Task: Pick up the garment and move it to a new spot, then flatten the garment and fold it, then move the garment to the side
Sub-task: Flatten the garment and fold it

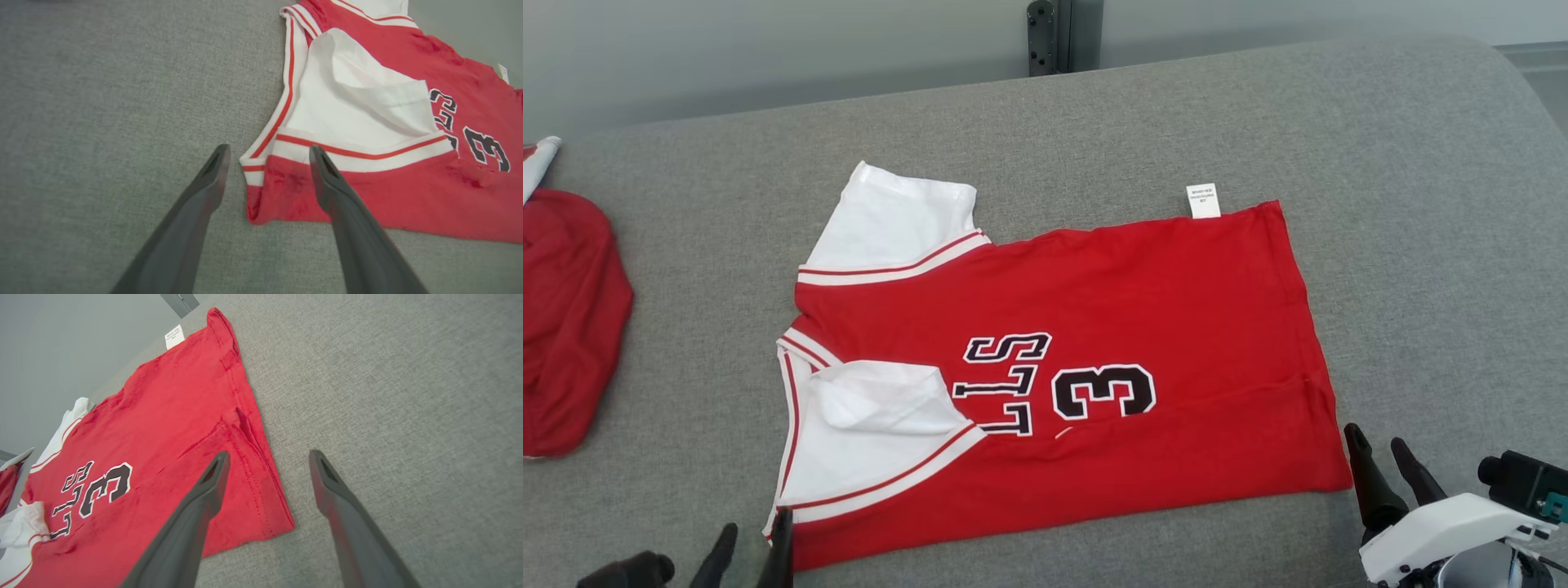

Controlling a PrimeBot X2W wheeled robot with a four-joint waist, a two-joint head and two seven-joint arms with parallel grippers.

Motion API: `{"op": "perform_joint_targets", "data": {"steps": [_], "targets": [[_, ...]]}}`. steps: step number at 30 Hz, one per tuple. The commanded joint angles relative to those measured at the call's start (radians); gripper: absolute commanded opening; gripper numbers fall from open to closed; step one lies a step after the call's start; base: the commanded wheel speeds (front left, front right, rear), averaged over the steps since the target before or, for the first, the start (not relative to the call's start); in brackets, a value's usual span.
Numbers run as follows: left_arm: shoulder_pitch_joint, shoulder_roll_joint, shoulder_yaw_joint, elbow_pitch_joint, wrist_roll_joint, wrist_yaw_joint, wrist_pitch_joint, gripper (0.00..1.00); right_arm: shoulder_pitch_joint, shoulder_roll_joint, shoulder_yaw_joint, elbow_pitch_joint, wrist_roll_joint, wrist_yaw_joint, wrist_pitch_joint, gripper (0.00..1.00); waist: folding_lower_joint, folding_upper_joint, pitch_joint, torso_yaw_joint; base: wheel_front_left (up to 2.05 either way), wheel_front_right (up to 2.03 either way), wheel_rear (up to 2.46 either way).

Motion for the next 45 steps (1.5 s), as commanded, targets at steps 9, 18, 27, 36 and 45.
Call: {"op": "perform_joint_targets", "data": {"steps": [9,18,27,36,45], "targets": [[-0.259,0.091,-0.005,-0.03,0.074,-0.012,0.064,1.0,-0.121,-0.008,0.046,-0.054,-0.064,0.0,-0.006,1.0,0.0,0.0,0.054,-0.028,0.0,0.0,0.0],[-0.649,0.138,-0.081,0.116,0.146,-0.062,0.204,1.0,-0.295,-0.06,0.17,-0.045,-0.078,0.0,-0.008,1.0,0.0,0.0,0.191,-0.081,0.0,0.0,0.0],[-0.953,0.122,-0.126,0.331,0.21,-0.072,0.267,1.0,-0.428,-0.097,0.255,-0.044,-0.057,0.0,-0.032,1.0,0.0,0.0,0.342,-0.126,0.0,0.0,0.0],[-1.1,0.115,-0.153,0.475,0.252,-0.062,0.292,1.0,-0.486,-0.118,0.304,-0.049,-0.039,0.0,-0.06,1.0,0.0,0.0,0.393,-0.149,0.0,0.0,0.0],[-1.119,0.112,-0.201,0.534,0.27,-0.089,0.308,0.24,-0.522,-0.15,0.294,-0.068,-0.041,0.0,-0.053,1.0,0.0,0.0,0.392,-0.144,0.0,0.0,0.0]]}}
